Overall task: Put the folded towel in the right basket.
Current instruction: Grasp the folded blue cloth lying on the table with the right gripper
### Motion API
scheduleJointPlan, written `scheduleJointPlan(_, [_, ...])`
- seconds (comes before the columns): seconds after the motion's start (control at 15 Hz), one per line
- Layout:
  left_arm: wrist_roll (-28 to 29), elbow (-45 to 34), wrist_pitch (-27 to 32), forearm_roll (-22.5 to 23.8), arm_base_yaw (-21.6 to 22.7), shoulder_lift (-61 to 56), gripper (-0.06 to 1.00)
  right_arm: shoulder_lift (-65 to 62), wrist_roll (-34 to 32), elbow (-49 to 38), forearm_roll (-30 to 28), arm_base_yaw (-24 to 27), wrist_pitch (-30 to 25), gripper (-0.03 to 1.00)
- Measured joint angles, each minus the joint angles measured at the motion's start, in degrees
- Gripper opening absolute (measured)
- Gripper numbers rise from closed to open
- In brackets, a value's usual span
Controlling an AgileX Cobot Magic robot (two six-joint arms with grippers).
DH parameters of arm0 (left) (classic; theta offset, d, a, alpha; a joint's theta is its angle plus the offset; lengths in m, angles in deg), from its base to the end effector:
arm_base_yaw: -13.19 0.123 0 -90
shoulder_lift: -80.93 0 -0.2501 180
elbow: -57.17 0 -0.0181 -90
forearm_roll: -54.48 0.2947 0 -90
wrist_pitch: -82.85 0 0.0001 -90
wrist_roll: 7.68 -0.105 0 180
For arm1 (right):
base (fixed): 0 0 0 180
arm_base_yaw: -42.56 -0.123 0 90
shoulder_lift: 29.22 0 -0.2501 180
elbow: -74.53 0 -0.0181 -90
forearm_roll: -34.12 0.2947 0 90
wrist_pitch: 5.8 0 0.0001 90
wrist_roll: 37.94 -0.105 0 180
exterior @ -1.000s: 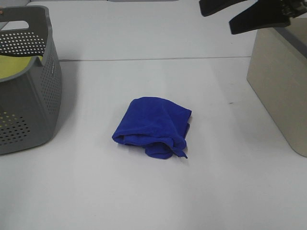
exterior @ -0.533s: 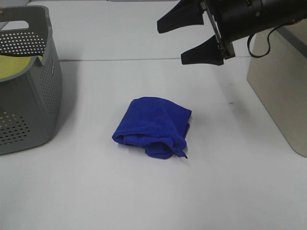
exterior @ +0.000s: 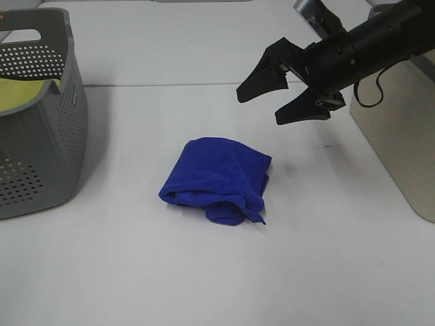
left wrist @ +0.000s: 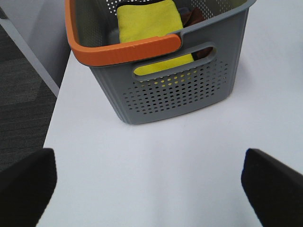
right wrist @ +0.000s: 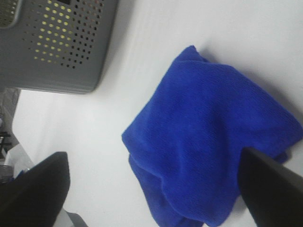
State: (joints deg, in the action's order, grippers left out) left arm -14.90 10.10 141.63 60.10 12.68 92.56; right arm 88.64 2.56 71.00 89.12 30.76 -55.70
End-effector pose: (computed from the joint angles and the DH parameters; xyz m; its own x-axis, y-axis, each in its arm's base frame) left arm 0.0904 0.0080 0.2938 -0.4639 0.1796 -0.8675 0.0164 0.9808 0.1942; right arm 0.3894 0.1486 0.1315 -0.9064 -0.1600 -0.3910 -0.3791 0.7164 0.5857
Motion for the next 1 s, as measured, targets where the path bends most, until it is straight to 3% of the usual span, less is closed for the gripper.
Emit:
scheduleJointPlan(0.13, [0.0,0.0,0.0,0.0,0.0,0.0,0.99,0.0,-2.8,0.0,-6.4,-1.0,3.1,0.92])
scheduleJointPlan(0.2, [0.0,0.0,0.0,0.0,0.0,0.0,0.99,0.0,-6.2,0.0,-13.6,-4.9,7.4,0.92])
scheduleJointPlan(0.27, [0.0,0.0,0.0,0.0,0.0,0.0,0.99,0.1,-8.6,0.0,-17.1,-7.2,10.0,0.92])
scheduleJointPlan(0.4, [0.0,0.0,0.0,0.0,0.0,0.0,0.99,0.6,-11.5,0.0,-19.3,-9.2,12.9,0.92])
scheduleJointPlan(0.47, [0.0,0.0,0.0,0.0,0.0,0.0,0.99,3.0,-17.5,0.0,-21.4,-9.9,17.5,0.92])
scheduleJointPlan(0.73, [0.0,0.0,0.0,0.0,0.0,0.0,0.99,9.9,-19.1,0.1,-22.2,-9.9,18.8,0.92])
scheduleJointPlan(1.0, [0.0,0.0,0.0,0.0,0.0,0.0,0.99,12.6,-19.1,0.1,-19.0,-9.9,18.7,0.92])
